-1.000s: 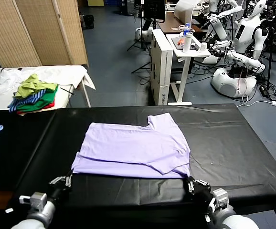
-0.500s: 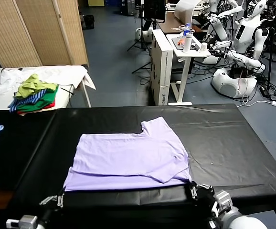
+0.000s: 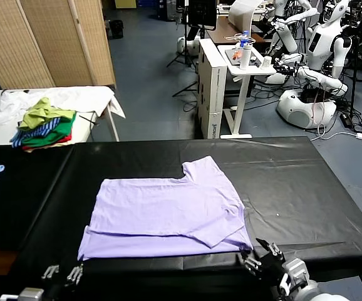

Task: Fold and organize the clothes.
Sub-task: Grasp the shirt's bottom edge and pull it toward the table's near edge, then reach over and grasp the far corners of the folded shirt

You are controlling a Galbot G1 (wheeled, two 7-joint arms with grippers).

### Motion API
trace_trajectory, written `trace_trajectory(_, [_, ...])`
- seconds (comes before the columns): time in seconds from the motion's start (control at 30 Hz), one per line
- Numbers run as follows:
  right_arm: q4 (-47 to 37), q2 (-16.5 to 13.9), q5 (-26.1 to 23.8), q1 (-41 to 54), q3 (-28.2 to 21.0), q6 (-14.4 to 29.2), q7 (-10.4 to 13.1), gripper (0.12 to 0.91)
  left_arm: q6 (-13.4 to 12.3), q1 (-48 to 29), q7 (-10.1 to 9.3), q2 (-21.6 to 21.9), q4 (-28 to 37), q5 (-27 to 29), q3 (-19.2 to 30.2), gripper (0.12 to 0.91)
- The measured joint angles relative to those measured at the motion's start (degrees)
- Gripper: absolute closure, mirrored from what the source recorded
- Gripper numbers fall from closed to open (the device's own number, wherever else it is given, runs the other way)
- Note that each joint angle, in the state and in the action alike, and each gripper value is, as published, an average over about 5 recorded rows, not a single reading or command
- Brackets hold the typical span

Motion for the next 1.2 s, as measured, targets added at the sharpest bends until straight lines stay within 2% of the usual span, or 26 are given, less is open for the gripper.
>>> trace_trajectory(0.03, [0.2,-0.3,1.0,0.5,0.2,0.2,0.1,0.118,0.2,-0.1,-0.05,0.2,-0.3,-0.4,-0.5,0.152])
trace_trajectory(0.13, [-0.2,-1.3,4.0,3.0,0.3,1.4,0.2,0.118,1.9,-1.1,-0.88,1.1,-1.2,-2.7,-1.9,0.127])
trace_trajectory(0.27, [-1.9,-2.5,6.7,7.9,-0.7,2.1,0.1,0.118,6.7,-4.1,-1.85,3.0,-1.6,-5.9,-3.1,0.124])
trace_trajectory(0.37, [-3.8,-3.3,8.1,12.1,-1.6,1.9,0.0,0.118,9.7,-5.9,-0.88,4.8,-1.7,-8.1,-4.0,0.123])
trace_trajectory(0.57, [-7.7,-4.2,9.3,18.8,-2.6,1.8,-0.3,0.118,15.1,-6.0,2.36,7.6,-3.3,-12.9,-4.3,0.123])
trace_trajectory(0.67, [-9.4,-4.1,9.5,21.0,-3.0,1.8,-0.3,0.118,15.7,-6.2,2.52,8.2,-3.8,-14.1,-3.8,0.123])
trace_trajectory(0.87, [-12.9,-2.8,11.3,25.1,-4.6,1.3,-0.1,0.118,14.8,-9.8,0.02,9.8,-2.5,-21.0,-2.9,0.123])
trace_trajectory(1.07, [-16.8,-0.8,12.6,30.5,-7.8,0.2,0.4,0.118,14.3,-19.9,-2.57,13.2,3.0,-29.5,-0.2,0.123])
trace_trajectory(1.2, [-20.0,0.4,13.7,35.8,-11.8,-0.1,0.6,0.118,14.4,-27.7,-3.31,15.9,8.7,-33.5,2.1,0.123])
